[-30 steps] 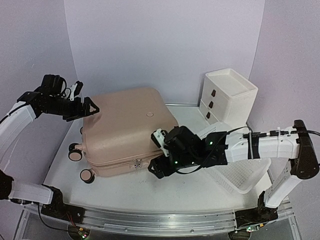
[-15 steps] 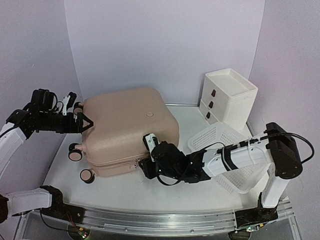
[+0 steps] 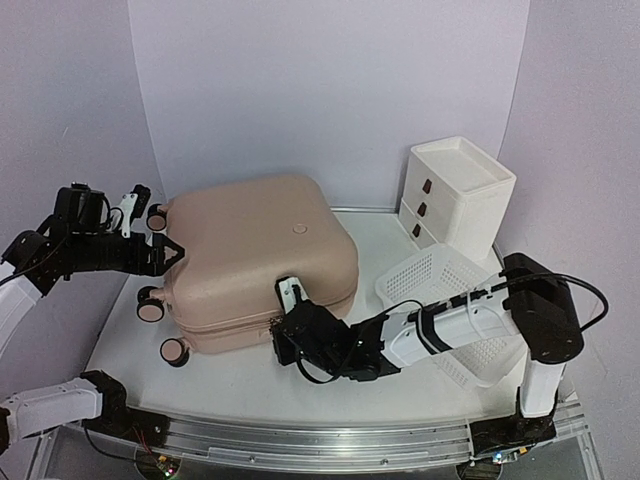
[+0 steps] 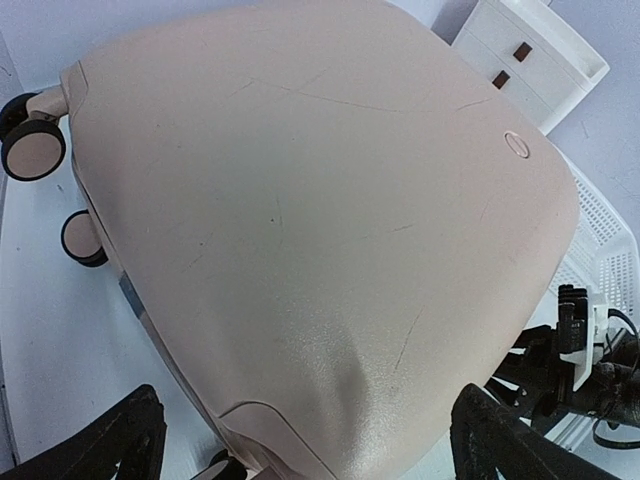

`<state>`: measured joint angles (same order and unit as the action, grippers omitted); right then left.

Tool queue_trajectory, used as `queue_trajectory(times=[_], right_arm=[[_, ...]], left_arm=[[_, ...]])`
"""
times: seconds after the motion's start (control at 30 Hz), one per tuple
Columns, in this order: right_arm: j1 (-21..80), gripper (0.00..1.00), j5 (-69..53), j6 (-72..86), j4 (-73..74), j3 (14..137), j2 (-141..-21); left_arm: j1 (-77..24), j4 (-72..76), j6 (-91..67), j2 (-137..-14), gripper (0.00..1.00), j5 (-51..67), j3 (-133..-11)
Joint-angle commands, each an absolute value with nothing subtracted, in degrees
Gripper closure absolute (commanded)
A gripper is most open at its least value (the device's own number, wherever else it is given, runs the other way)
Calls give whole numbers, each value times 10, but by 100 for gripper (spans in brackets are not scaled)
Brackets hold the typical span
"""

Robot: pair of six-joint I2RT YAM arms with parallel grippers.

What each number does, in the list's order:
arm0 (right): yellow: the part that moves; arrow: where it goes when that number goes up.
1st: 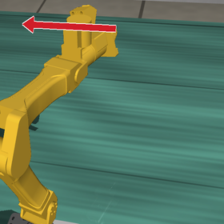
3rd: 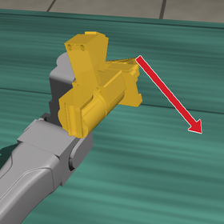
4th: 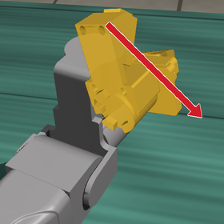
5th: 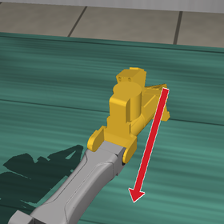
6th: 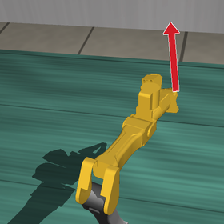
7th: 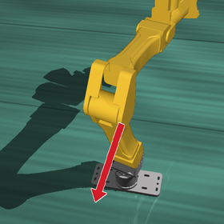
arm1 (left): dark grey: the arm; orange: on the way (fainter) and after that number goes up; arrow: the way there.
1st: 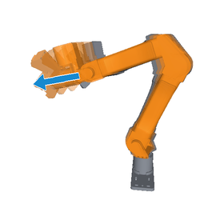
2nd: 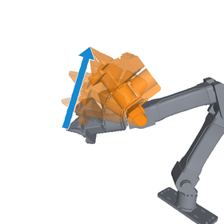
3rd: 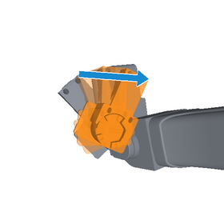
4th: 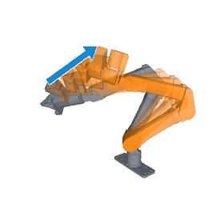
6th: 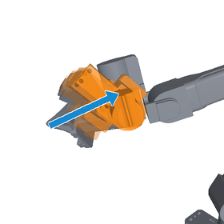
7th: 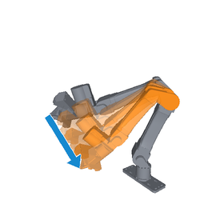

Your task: Open, take out, and arrange the luggage

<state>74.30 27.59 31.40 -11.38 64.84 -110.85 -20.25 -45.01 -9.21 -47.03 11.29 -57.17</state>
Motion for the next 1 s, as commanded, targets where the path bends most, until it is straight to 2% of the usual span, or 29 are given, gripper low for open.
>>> queue_trajectory(times=[0.0,0.2,0.47,0.8,0.97], right_arm=[[750,71,340,322,-107,700,-1132],[758,75,438,339,-38,732,-1143],[758,94,436,345,-17,718,-1129],[758,100,441,276,-15,704,-1106],[758,100,426,215,-2,720,-1106]], left_arm=[[-207,-439,-91,-458,1,90,-567],[-207,-440,-92,-452,1,87,-565],[-207,-442,-91,-449,1,87,-564],[-207,-444,-99,-452,1,79,-564],[-206,-527,-230,-459,0,7,-613]])
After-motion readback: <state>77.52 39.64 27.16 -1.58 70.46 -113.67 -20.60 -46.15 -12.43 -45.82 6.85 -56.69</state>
